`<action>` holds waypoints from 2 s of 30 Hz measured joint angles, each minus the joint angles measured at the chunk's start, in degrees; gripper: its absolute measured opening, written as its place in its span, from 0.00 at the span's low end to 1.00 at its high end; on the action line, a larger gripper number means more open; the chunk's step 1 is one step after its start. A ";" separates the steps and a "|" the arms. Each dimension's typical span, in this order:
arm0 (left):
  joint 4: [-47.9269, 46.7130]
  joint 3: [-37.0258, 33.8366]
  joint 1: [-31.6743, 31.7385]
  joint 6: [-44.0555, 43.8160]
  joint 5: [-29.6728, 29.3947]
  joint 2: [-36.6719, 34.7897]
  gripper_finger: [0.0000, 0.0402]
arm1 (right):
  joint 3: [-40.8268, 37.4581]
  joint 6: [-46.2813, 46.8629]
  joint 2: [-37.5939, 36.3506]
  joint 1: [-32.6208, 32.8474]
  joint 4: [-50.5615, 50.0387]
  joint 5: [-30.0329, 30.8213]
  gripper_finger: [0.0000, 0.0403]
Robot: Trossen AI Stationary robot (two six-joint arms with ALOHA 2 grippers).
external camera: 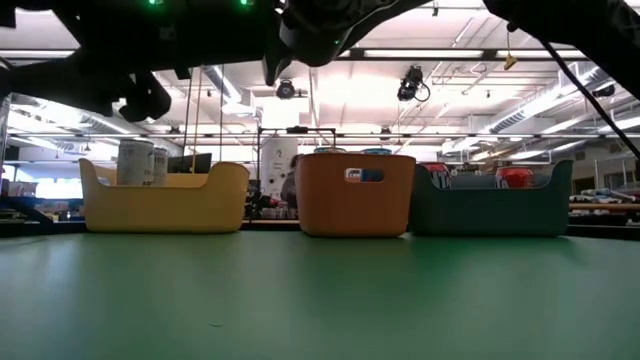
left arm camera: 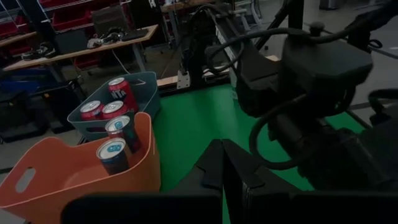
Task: Sort soda cans
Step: Put the blue soda can into the orange bin
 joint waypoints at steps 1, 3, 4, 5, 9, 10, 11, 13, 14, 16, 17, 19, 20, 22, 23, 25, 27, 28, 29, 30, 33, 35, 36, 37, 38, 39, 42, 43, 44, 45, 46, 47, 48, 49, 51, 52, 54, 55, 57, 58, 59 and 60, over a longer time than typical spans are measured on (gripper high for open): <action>0.00 0.00 0.00 0.00 0.02 -0.01 0.00 | 0.00 -0.21 0.05 0.23 -0.35 1.35 0.94; 0.04 0.01 0.00 0.00 0.02 -0.02 0.00 | 0.00 -0.05 0.05 0.48 -1.99 4.25 0.94; 0.04 0.00 0.00 -0.02 0.36 0.00 0.00 | 0.00 0.30 0.05 0.50 -2.64 5.43 0.94; 0.04 0.00 0.00 -0.02 0.79 0.00 0.00 | 0.00 0.65 0.05 0.50 -2.94 5.96 0.94; 0.06 0.00 0.00 -0.11 1.99 -0.02 0.00 | 0.00 0.94 0.14 0.39 -2.94 6.13 0.93; 0.04 0.00 0.00 -0.22 2.21 0.00 0.00 | 0.00 0.95 0.14 0.37 -2.94 6.13 0.93; 0.04 0.00 0.00 -0.24 2.38 0.00 0.00 | 0.00 0.95 0.14 0.33 -2.94 6.13 0.93; 0.04 0.00 0.00 -0.24 2.40 -0.02 0.00 | 0.00 0.95 0.14 0.28 -2.96 6.15 0.93; 0.04 0.00 0.00 -0.22 2.40 -0.01 0.00 | 0.00 0.95 0.14 0.28 -2.96 6.15 0.93; 0.04 0.00 0.00 -0.22 2.40 0.00 0.00 | 0.02 0.97 0.14 0.30 -2.94 6.13 0.93; 0.04 0.00 0.00 -0.20 2.40 -0.01 0.00 | 0.02 0.97 0.14 0.28 -2.96 6.13 0.93; 0.04 0.00 0.00 -0.17 2.40 -0.02 0.00 | 0.02 0.95 0.14 0.08 -3.10 6.09 0.93; 0.04 0.00 0.00 -0.17 2.40 -0.02 0.00 | 0.02 0.92 0.15 -0.12 -3.04 5.97 0.93; 0.04 0.00 0.00 -0.03 2.40 0.00 0.00 | 0.02 0.97 0.16 -0.40 -2.87 5.30 0.93; 0.05 0.00 0.00 0.07 2.40 -0.02 0.00 | 0.02 1.02 0.16 -0.46 -2.88 5.12 0.93; 0.05 0.00 0.00 0.07 2.40 -0.02 0.00 | 0.02 0.94 0.16 -0.44 -3.15 4.81 0.93; 0.06 0.00 0.00 0.09 2.40 0.00 0.00 | 0.02 0.68 0.16 -0.40 -3.20 4.67 0.92; 0.05 0.00 0.00 0.09 2.40 -0.01 0.00 | 0.02 0.54 0.16 -0.42 -3.20 4.27 0.91; 0.04 0.00 0.00 0.11 2.40 -0.01 0.00 | 0.02 0.46 0.16 -0.44 -3.20 3.71 0.90; 0.05 0.00 0.00 0.11 2.40 -0.02 0.00 | 0.02 0.44 0.16 -0.47 -3.20 3.06 0.88; 0.04 0.00 0.00 0.15 2.40 -0.01 0.00 | 0.02 -0.13 0.16 -0.47 -3.45 1.10 0.79; 0.06 0.00 0.00 0.15 2.40 -0.01 0.00 | 0.02 -0.64 0.16 -0.56 -3.51 0.22 0.70; 0.06 0.00 0.00 0.15 2.40 0.00 0.00 | 0.02 -0.85 0.18 -0.61 -3.53 0.02 0.66; 0.06 0.00 0.00 0.15 2.40 0.00 0.00 | 0.02 -1.19 0.18 -0.68 -3.49 -0.28 0.61; 0.05 0.00 0.00 0.15 2.40 -0.01 0.00 | 0.02 -1.54 0.18 -0.80 -3.42 -0.77 0.57; 0.04 0.00 0.00 0.15 2.40 -0.01 0.00 | 0.02 -1.66 0.21 -0.91 -3.29 -1.22 0.53; 0.04 0.00 0.00 0.17 2.40 0.00 0.00 | 0.02 -1.68 0.23 -1.01 -3.20 -2.14 0.49; 0.04 0.00 0.00 0.18 2.40 -0.02 0.00 | 0.02 -1.67 0.24 -1.05 -3.20 -2.38 0.49; 0.04 0.00 0.00 0.20 2.40 -0.02 0.00 | 0.02 -1.68 0.23 -1.06 -3.20 -2.52 0.49; 0.04 0.00 0.00 0.20 2.40 -0.01 0.00 | 0.02 -1.66 0.23 -1.06 -3.20 -2.59 0.49; 0.04 0.02 0.00 0.20 2.40 0.00 0.00 | 0.02 -1.68 0.14 -1.10 -3.25 -2.75 0.50; 0.04 0.00 0.00 0.20 2.40 -0.01 0.00 | 0.02 -1.64 -0.01 -1.12 -3.43 -2.96 0.52; 0.04 0.00 0.00 0.20 2.40 -0.01 0.00 | 0.02 -1.65 -0.37 -1.17 -3.89 -3.33 0.54; 0.03 0.00 0.00 0.20 2.40 -0.01 0.00 | 0.02 -1.61 -0.74 -1.17 -4.44 -3.90 0.56; 0.02 0.00 0.00 0.20 2.40 -0.02 0.00 | 0.00 -1.90 -1.70 -1.13 -5.43 -4.44 0.56; 0.02 0.00 0.00 0.29 2.40 -0.02 0.00 | 0.00 -2.48 -2.54 -1.10 -6.82 -4.47 0.56; 0.02 0.00 0.00 0.97 2.40 -0.01 0.00 | 0.01 -3.74 -4.19 -1.13 -9.19 -4.46 0.55; 0.02 0.00 0.00 1.23 2.38 -0.02 0.00 | 0.01 -4.38 -5.08 -1.17 -10.52 -4.30 0.54; 0.02 0.00 0.00 1.47 2.33 -0.01 0.00 | 0.02 -5.46 -7.03 -1.19 -13.61 -3.18 0.53; 0.02 0.00 0.00 1.50 2.31 0.00 0.00 | 0.02 -6.18 -7.97 -1.23 -15.29 -2.70 0.53; 0.02 0.00 -0.01 1.51 2.28 -0.01 0.00 | 0.02 -6.87 -9.21 -1.23 -17.50 -1.98 0.54; 0.02 0.00 0.00 1.51 2.23 -0.02 0.00 | 0.02 -7.70 -10.32 -1.23 -19.89 -1.00 0.54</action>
